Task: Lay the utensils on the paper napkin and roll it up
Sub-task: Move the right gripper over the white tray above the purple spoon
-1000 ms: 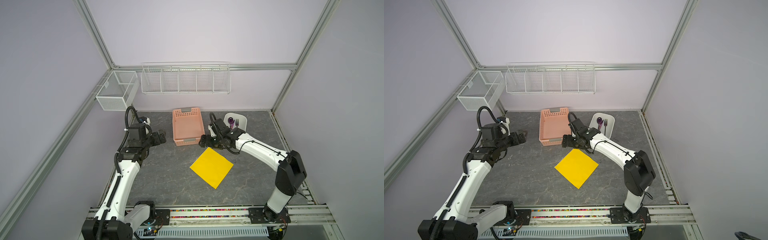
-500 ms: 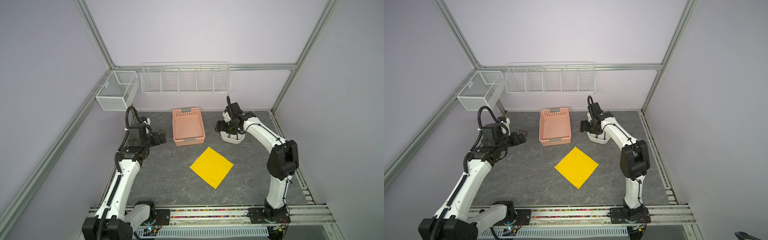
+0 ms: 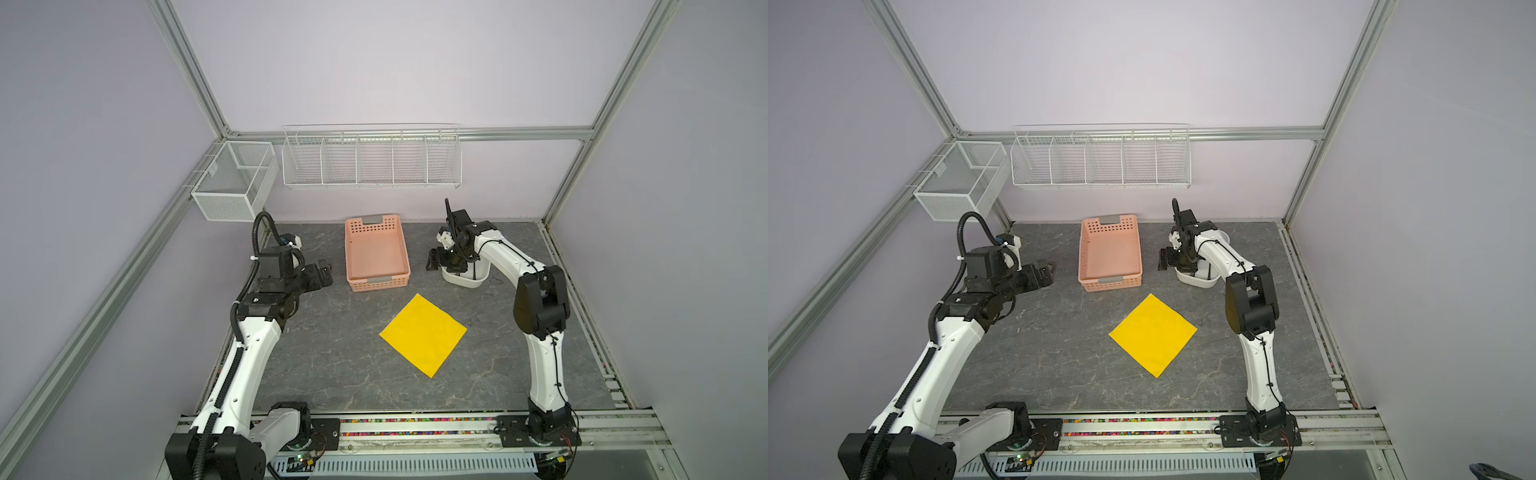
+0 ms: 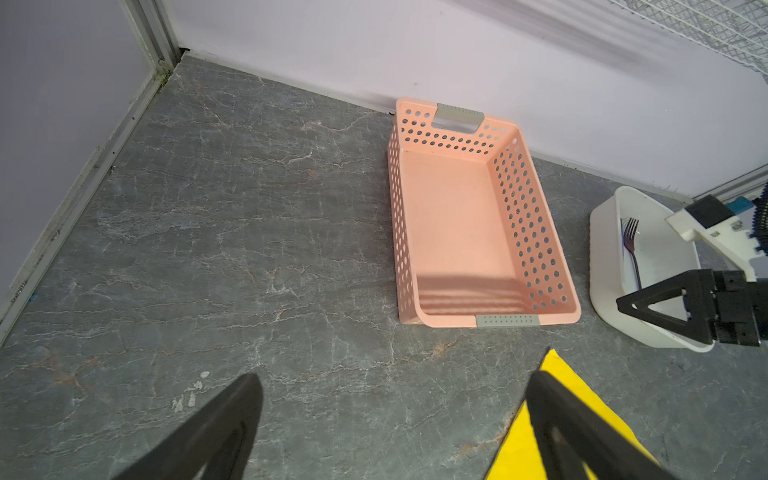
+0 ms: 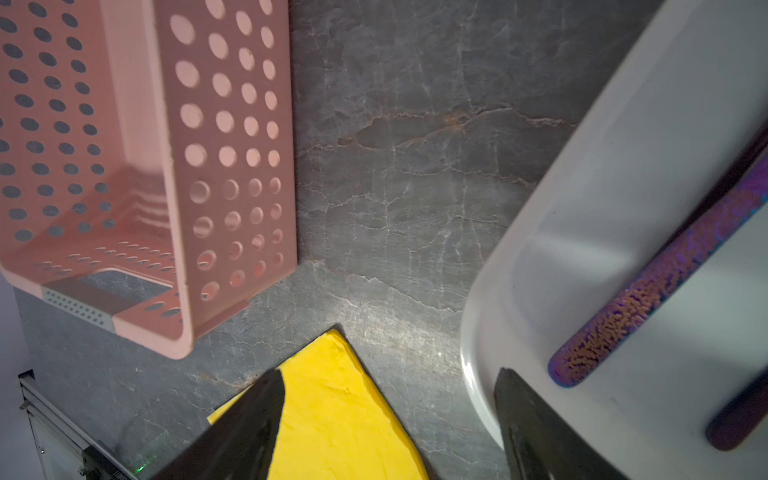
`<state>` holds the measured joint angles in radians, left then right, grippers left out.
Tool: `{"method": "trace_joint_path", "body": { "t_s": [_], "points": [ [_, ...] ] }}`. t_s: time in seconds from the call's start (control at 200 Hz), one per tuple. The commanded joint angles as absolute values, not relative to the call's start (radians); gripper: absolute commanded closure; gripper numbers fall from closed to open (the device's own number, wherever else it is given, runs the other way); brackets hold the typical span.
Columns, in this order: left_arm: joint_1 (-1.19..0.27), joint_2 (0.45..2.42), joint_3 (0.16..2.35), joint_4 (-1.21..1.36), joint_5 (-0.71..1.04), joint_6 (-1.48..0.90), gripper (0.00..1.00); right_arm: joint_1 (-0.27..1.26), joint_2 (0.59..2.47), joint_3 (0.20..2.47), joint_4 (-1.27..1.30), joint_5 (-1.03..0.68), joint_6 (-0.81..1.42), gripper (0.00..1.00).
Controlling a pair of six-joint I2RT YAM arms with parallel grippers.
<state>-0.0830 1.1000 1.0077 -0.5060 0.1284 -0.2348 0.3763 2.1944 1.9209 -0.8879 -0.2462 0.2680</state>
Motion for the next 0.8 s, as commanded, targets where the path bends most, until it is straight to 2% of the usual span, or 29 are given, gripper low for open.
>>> {"method": "trace_joint_path", "body": {
  "t_s": [0.0,0.325,0.485,0.795],
  "points": [
    [-0.076,1.1,0.996,-0.508,0.128,-0.24,0.01,0.375,2.194,1.928,-0.949,-0.295,0.207,0.19],
    [-0.075,1.103,0.993,-0.506,0.134,-0.244,0.01,0.377,2.111,1.825,-1.049,-0.308,0.112,0.25],
    [-0.075,1.11,0.994,-0.502,0.141,-0.247,0.01,0.375,2.069,1.801,-1.117,-0.258,0.071,0.26],
    [-0.075,1.116,0.996,-0.502,0.144,-0.247,0.01,0.356,2.031,1.843,-1.102,-0.151,0.177,0.26]
  ]
}}
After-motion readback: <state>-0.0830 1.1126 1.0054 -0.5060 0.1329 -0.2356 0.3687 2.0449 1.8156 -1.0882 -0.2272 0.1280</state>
